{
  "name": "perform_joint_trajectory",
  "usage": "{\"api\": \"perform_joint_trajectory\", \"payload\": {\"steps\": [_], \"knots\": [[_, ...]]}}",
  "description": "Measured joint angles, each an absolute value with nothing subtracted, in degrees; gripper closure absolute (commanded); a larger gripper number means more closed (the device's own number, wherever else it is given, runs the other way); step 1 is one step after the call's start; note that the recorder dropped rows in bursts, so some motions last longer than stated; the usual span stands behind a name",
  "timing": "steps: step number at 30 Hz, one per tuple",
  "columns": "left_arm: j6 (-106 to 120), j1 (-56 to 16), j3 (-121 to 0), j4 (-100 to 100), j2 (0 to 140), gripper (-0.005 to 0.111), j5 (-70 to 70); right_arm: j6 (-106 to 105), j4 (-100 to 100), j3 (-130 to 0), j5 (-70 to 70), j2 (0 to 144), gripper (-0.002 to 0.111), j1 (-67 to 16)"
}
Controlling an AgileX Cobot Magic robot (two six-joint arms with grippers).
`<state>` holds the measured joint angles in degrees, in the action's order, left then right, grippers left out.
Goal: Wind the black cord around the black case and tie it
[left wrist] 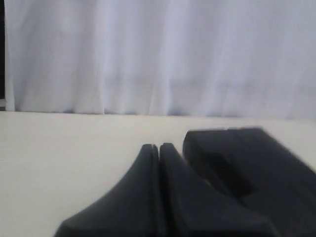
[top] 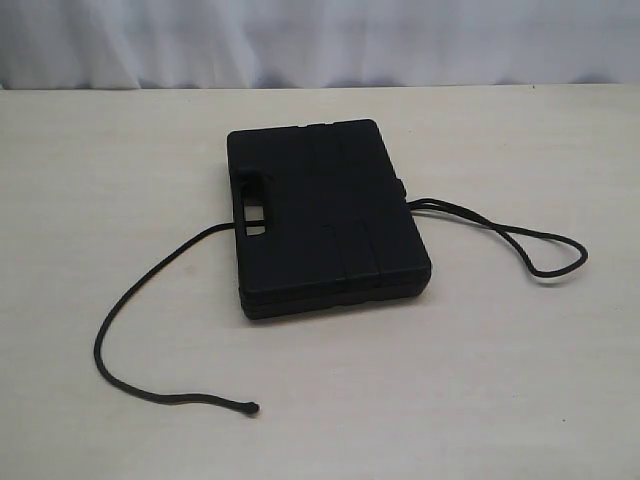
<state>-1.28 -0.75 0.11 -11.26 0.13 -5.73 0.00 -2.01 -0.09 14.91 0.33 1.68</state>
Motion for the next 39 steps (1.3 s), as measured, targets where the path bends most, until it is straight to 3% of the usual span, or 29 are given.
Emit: {"api": "perform_joint_trajectory", "payload": {"steps": [6,15,19,22,26,27,34,39], "knots": [[-1.38,-0.75,0.11,-24.0,0.13,0.107,6.38,0.0,11.2,-0.09,8.62,0.33,0.104,1.68],[-6.06,-0.75,0.11,-22.75,0.11,0.107,31.16,4.89,36.52,-0.09,-10.81,0.28,0.104,1.68],[-14.32,-0.75,-1.82,-16.84,1.55,0.107,43.04,22.62,34.52,-0.09,-22.2,0.28,0.104,1.68],[-16.72,-0.75,-11.87,-15.43,12.2,0.107,45.04,37.42,19.59,-2.12,-26.34,1.77,0.104,1.68],[-18.95,-0.84,-26.17,-8.93,29.28,0.107,27.87,39.6,5.23,-11.91,-21.07,11.16,0.104,1.68],[-19.23,-0.96,-33.88,-4.53,37.52,0.107,14.62,39.71,-0.85,-16.72,-15.64,16.83,0.104,1.68],[-5.33,-0.96,-58.99,-1.51,70.57,0.107,-36.79,32.82,-10.77,-32.88,9.95,44.5,0.104,1.68],[2.86,-1.37,-63.77,-10.29,83.75,0.107,-49.34,21.25,-10.77,-43.21,28.42,60.98,0.104,1.68]]}}
